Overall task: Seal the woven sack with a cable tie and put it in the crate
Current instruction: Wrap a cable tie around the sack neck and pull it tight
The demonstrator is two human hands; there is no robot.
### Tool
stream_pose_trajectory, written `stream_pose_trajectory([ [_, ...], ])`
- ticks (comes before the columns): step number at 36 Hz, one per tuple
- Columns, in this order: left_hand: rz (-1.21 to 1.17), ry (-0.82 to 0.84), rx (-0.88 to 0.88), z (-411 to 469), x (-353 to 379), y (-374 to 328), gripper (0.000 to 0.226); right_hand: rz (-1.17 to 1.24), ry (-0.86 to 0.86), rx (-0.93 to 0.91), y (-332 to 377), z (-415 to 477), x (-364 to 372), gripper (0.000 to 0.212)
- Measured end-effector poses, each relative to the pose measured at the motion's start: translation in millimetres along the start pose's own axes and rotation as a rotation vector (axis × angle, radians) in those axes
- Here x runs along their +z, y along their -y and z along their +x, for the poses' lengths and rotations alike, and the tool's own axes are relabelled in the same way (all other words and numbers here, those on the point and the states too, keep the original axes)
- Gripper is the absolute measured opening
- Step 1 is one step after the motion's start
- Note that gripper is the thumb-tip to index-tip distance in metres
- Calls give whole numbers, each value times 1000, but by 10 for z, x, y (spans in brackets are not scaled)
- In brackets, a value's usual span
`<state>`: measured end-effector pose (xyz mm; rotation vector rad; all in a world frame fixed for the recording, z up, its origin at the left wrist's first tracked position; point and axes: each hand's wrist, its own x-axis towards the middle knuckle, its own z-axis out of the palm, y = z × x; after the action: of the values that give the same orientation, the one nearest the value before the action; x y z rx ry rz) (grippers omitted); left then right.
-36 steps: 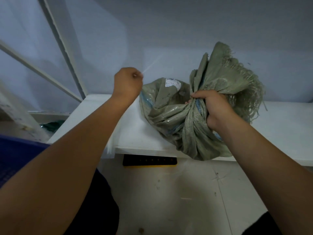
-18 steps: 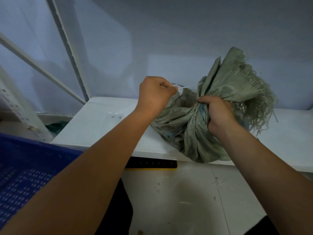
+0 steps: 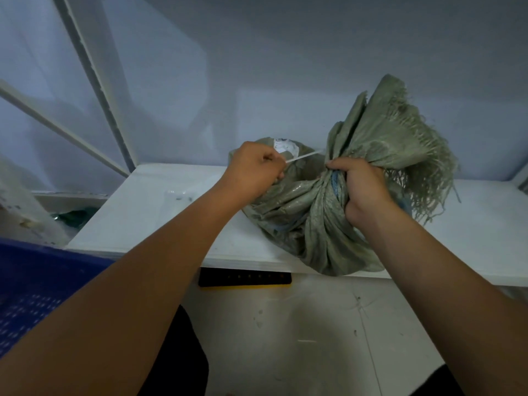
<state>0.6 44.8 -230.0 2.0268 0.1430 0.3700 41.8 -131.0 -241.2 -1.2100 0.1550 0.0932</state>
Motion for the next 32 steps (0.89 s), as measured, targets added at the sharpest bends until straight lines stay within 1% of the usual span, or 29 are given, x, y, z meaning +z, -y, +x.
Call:
stream_pose_trajectory([
  [5,-40,13,-41,25,-27,28,21,-30,10,17,-35,11,40,40],
  [10,-29,16,-62,47,-30,46,20,-49,11,27,-46,0,43,36],
  [19,-7,14,-56,13,-38,34,18,-52,28,22,-46,-20,35,41],
  [24,-29,10,-66,12,-40,21,19,-48,34,23,-45,-25,28,39],
  [29,-24,10,-61,15,-36,25,20,-42,36,33,-45,-21,28,48],
  [32,7,-16,-43,18,-36,30,21,-62,35,38,-46,-24,32,41],
])
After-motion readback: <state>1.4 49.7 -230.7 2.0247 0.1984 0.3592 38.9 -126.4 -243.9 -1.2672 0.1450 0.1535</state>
